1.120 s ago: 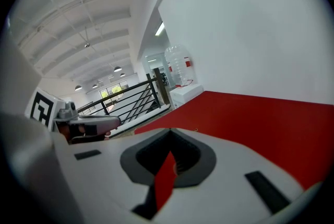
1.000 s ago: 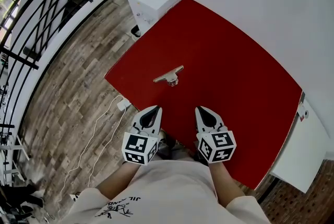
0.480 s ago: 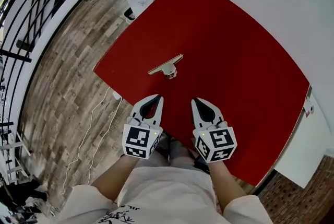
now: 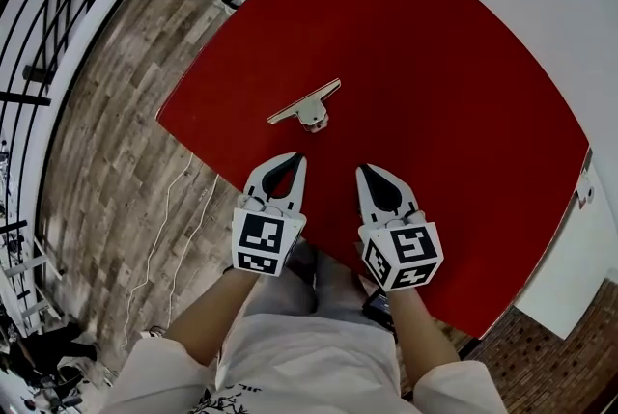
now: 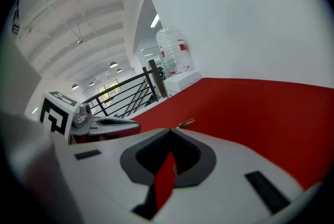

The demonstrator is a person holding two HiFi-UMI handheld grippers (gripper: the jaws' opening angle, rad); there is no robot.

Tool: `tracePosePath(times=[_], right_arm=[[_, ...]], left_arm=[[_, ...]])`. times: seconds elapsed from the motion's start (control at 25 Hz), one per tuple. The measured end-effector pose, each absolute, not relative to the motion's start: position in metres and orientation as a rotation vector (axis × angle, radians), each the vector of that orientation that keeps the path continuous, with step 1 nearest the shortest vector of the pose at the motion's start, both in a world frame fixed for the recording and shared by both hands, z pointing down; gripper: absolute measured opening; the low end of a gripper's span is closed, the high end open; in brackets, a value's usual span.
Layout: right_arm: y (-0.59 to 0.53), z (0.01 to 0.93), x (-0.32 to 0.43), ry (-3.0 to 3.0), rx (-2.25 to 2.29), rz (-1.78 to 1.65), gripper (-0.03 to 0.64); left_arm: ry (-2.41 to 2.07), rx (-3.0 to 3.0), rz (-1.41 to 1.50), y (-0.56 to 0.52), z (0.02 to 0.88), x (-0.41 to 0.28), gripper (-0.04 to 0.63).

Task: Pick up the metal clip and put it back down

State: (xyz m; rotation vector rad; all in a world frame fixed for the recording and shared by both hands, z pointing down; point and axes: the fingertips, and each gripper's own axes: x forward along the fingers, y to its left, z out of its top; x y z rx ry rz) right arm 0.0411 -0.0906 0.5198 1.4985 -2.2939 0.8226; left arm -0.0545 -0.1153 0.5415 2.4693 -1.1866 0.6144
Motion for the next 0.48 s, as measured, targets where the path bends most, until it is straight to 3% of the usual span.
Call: tracePosePath(times=[0.36,0.48], right_arm=[[-0.096,0.553,0.037,-2.262,1.476,0.938,0.003],[-0.097,0.56,0.035,-2.261,1.467,0.967,0.003]], left_arm=[[-1.173,2.452,0.689,-0.144,0.576,-0.051,0.007],[-1.142,2.468,0.732,-0.15,0.587,-0.046,0.054]])
